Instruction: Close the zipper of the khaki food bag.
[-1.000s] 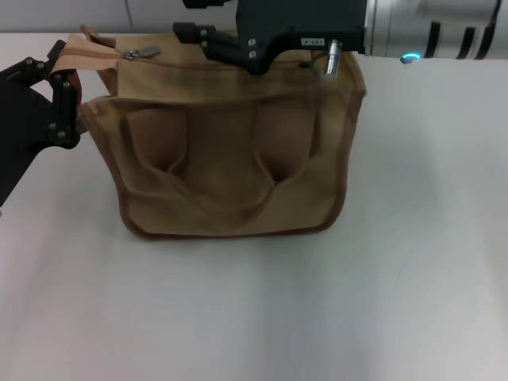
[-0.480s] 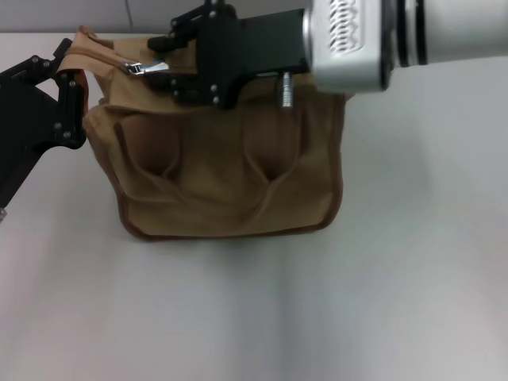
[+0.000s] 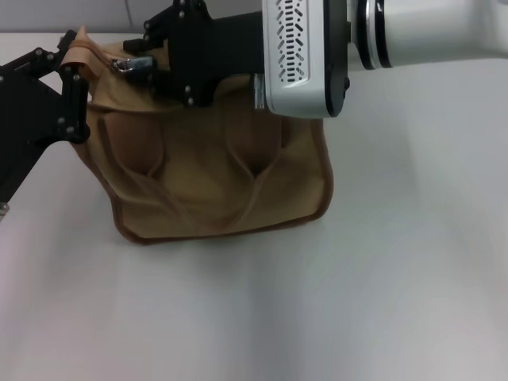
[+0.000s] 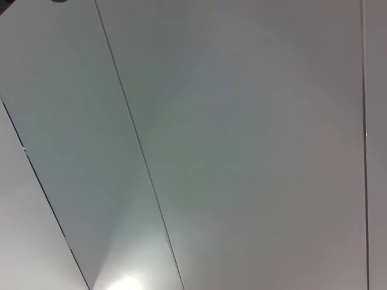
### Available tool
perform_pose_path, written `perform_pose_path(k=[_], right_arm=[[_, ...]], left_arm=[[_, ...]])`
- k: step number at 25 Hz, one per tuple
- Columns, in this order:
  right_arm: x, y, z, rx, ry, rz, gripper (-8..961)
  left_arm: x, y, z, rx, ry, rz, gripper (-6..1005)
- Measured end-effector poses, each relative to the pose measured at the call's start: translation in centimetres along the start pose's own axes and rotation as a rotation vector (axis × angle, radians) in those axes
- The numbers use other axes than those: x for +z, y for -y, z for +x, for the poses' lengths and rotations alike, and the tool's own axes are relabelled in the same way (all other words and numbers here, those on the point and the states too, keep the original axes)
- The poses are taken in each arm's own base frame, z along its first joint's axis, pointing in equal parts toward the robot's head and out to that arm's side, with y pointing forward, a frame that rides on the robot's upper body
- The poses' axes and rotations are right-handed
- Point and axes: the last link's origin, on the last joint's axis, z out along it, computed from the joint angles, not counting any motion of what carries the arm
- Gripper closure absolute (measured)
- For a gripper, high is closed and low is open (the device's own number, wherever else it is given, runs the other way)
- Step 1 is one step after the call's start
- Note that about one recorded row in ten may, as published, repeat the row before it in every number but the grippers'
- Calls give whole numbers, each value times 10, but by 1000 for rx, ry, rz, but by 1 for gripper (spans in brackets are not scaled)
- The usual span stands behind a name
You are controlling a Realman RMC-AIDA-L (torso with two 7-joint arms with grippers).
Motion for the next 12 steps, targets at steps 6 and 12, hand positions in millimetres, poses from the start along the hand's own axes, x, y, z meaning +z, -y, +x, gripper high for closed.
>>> perform_pose_path(k=[6, 12], right_arm=[[-5, -8, 8, 64, 9, -9, 763], [-14, -12, 16, 171, 42, 3, 921]], left_arm=[[0, 0, -1, -14, 3, 2, 928], [-2, 0, -1, -15, 7, 6, 927]])
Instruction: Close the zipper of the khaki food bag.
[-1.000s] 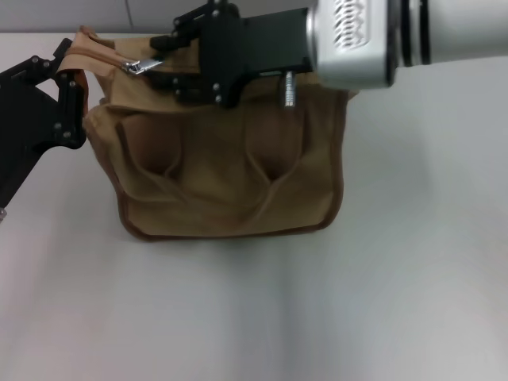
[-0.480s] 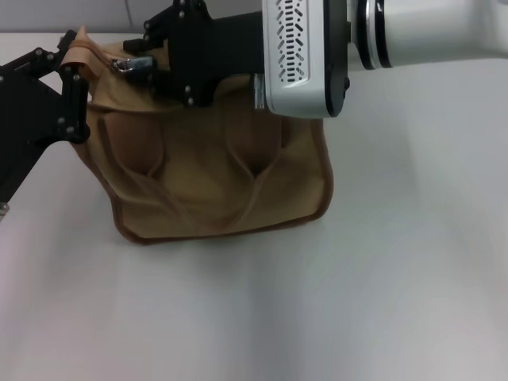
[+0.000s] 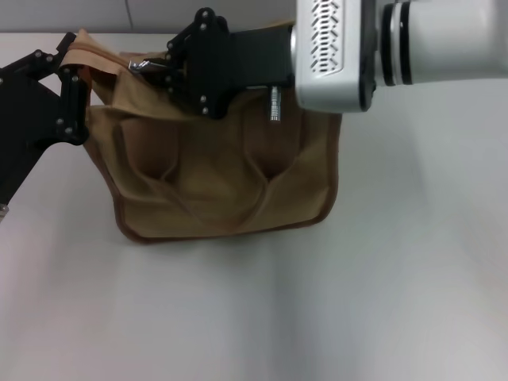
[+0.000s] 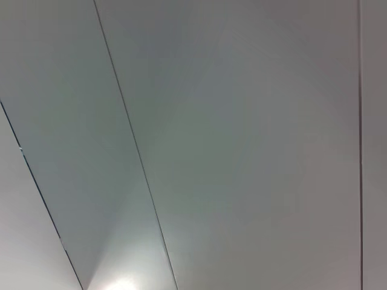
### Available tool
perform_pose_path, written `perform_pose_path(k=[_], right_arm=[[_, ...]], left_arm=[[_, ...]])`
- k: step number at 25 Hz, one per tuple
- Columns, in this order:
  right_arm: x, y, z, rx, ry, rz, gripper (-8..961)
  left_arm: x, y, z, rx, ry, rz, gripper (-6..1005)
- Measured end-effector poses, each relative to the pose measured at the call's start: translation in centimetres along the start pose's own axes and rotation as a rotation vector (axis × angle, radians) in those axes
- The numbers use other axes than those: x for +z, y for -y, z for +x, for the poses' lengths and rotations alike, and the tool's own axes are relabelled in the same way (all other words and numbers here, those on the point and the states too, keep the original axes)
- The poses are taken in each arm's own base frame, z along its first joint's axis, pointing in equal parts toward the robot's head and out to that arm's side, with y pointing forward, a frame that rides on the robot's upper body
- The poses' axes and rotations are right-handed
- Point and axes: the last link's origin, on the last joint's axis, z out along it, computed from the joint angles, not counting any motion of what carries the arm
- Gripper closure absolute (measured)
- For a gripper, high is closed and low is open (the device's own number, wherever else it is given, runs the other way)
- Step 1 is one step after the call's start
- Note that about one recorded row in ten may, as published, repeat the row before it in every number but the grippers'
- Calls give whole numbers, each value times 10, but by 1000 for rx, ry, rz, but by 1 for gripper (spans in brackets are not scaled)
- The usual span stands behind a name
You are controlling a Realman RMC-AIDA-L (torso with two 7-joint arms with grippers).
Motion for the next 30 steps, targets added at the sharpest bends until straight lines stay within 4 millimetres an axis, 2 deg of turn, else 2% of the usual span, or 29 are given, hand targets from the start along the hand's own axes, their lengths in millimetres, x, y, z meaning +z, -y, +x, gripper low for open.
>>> perform_pose_path(k=[11, 18, 24, 28, 30], right_arm=[[-20, 3, 11, 126, 58, 61, 931], [-25, 0, 17, 152, 61, 70, 931], [-25, 3, 17, 196, 63, 90, 896], [-38, 11, 5, 360, 185, 103, 873], [-41, 11, 3, 387, 203, 95, 861]], left_arm=[[-2, -1, -1, -3, 5, 3, 924], [-2, 1, 0, -34, 5, 11, 922], [0, 1, 0, -35, 3, 7, 921], [0, 3, 0, -32, 2, 15, 920], [0, 3, 0, -31, 3, 15, 919]])
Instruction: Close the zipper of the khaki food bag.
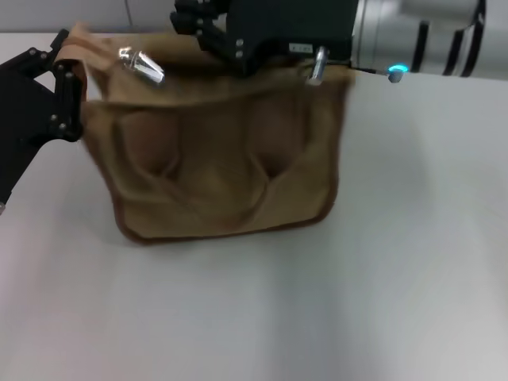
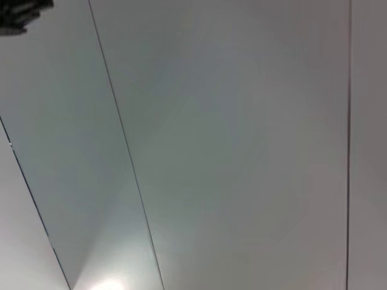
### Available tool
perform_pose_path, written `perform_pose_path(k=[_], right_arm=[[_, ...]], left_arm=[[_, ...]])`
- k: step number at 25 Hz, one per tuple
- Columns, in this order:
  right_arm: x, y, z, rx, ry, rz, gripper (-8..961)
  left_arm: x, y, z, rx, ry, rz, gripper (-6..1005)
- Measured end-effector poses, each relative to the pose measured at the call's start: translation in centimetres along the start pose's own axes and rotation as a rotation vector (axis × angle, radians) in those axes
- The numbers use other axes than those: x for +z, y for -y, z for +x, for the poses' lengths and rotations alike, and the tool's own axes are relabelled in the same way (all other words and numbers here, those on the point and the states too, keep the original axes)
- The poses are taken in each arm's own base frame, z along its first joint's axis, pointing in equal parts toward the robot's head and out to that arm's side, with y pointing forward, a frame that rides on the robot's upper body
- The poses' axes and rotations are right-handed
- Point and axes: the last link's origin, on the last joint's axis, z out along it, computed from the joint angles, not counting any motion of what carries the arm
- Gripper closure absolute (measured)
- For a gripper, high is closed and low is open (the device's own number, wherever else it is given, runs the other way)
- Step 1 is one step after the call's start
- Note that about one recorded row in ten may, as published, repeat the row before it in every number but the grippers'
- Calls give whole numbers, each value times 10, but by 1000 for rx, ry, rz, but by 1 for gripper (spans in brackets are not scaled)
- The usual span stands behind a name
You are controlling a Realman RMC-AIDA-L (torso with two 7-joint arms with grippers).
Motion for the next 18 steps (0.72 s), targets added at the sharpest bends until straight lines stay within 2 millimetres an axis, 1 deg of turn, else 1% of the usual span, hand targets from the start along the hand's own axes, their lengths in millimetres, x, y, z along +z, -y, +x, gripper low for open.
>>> perform_pose_path(k=[4, 7, 8, 9, 10, 11, 13, 14, 18], right_arm=[[-8, 1, -6, 115, 15, -29, 838], [-9, 3, -13, 201, 12, -64, 820], [-4, 6, -16, 279, -46, -94, 784], [-4, 6, -16, 279, -46, -94, 748], [5, 7, -19, 335, -123, -122, 712], [5, 7, -19, 335, -123, -122, 677], [18, 6, -19, 378, -243, -147, 605], [18, 6, -19, 378, -243, -147, 583], [33, 4, -20, 419, -348, -152, 497]], left_arm=[[0, 1, 0, 1, 3, 0, 918], [1, 0, 0, 1, 3, -6, 917], [2, -1, -1, -1, 2, -11, 917], [2, -1, -1, -1, 2, -11, 917], [2, -1, 0, -1, 1, -13, 917], [2, -1, 0, -1, -1, -14, 916], [4, -2, 0, -3, -4, -17, 916], [4, -2, 0, -3, -4, -17, 915], [5, -2, 0, -4, -5, -20, 914]])
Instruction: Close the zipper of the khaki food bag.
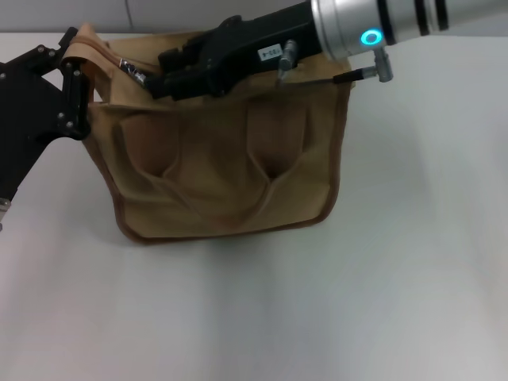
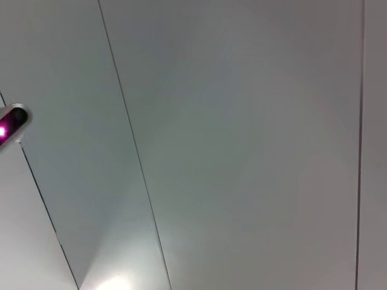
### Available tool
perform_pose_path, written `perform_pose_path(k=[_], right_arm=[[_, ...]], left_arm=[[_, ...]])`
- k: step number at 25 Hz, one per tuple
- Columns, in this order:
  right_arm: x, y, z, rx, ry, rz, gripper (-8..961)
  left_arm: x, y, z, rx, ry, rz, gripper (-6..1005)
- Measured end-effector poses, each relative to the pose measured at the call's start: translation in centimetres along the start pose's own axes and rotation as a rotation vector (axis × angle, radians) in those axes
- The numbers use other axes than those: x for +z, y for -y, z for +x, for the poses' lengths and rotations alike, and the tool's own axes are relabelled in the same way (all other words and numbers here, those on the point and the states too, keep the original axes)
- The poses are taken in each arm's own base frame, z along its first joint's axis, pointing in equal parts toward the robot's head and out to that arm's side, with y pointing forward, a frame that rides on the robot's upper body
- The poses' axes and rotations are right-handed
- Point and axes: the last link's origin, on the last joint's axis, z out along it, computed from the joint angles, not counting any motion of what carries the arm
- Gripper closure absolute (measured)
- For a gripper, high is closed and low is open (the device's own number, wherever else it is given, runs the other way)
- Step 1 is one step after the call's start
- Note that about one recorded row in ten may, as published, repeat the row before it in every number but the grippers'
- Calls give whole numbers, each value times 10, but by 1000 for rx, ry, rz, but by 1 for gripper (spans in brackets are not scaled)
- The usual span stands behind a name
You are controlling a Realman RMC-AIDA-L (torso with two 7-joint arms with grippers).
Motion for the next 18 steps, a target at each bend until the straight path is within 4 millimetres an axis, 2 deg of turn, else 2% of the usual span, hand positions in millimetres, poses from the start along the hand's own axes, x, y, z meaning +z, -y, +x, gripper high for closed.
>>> perform_pose_path(k=[11, 18], right_arm=[[12, -5, -13, 61, -35, -20, 520], [20, -4, -14, 70, -96, 9, 534]], left_arm=[[2, -1, 0, -1, -5, -6, 912], [3, -2, 1, -3, -10, -10, 910]])
